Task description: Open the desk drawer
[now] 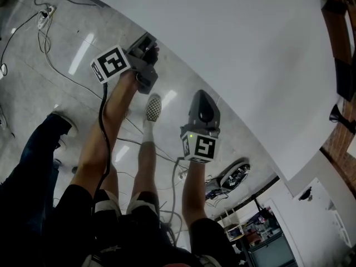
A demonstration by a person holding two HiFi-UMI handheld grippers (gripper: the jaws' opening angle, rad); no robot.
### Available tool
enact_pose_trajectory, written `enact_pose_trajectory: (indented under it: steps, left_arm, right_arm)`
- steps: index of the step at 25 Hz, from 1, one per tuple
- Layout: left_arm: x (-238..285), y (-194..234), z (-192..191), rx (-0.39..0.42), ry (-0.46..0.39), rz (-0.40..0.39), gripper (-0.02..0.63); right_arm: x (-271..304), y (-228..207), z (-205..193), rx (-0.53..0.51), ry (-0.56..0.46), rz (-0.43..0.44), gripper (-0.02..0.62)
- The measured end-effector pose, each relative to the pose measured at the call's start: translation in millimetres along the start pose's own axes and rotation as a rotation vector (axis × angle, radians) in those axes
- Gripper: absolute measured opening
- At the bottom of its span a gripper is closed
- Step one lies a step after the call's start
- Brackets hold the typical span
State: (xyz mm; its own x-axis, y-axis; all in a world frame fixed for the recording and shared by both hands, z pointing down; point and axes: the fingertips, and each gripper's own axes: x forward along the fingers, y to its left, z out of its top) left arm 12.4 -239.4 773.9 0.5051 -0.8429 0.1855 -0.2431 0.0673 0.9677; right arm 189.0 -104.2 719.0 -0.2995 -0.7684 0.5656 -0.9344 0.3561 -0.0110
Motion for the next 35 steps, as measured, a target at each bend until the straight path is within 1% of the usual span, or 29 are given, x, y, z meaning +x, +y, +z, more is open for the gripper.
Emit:
enact_pose_trajectory:
  steps: [8,11,14,19,22,25,28,32,35]
  left_arm:
    - [-6.1,0.9,-3.1,-0.057,-0.015,-0.009,0.032]
    - [-9.5,1.8,-2.8,-0.043,-0.016,-0.002,0.032]
    - [-17.1,-0.8,-8.2,-0.097,-0.023,-0.004,0.032]
    - [-42.5,4.3,-12.2,-0.084,-0.011,0.011,0.034]
    - [-57.9,10.7,-12.8,-0.036,0.001,0.024,0.034]
    - [-67.6,12.2,-14.5,-0.049,-0.002,0.027,0.034]
    - [-74.0,13.0,-15.0,-0.031,0.005,0.032,0.034]
    - [-84.2,14.4,-17.2,-0.03,0.007,0.041,0.034]
    - [-93.7,14.5,-19.8,-0.057,0.003,0.048,0.034]
  right_arm:
    - [-1.0,-6.4,3.5,0.009,-0.011,-0.01,0.005]
    - [-1.2,-11.3,6.8,0.014,-0.016,-0.012,0.005]
    - [-3.5,-13.3,9.3,0.009,-0.01,-0.016,0.005]
    - [-8.5,-7.0,12.4,0.01,-0.022,-0.014,0.005]
    - [-10.4,-2.2,13.7,0.003,-0.018,-0.01,0.005]
    - [-11.7,3.3,14.8,-0.001,-0.017,-0.006,0.005]
    - [-12.9,7.5,16.7,-0.003,-0.021,-0.002,0.005]
    - [-13.5,13.1,19.1,-0.007,-0.022,0.005,0.005]
    - [-13.5,17.4,21.9,-0.01,-0.024,0.01,0.005]
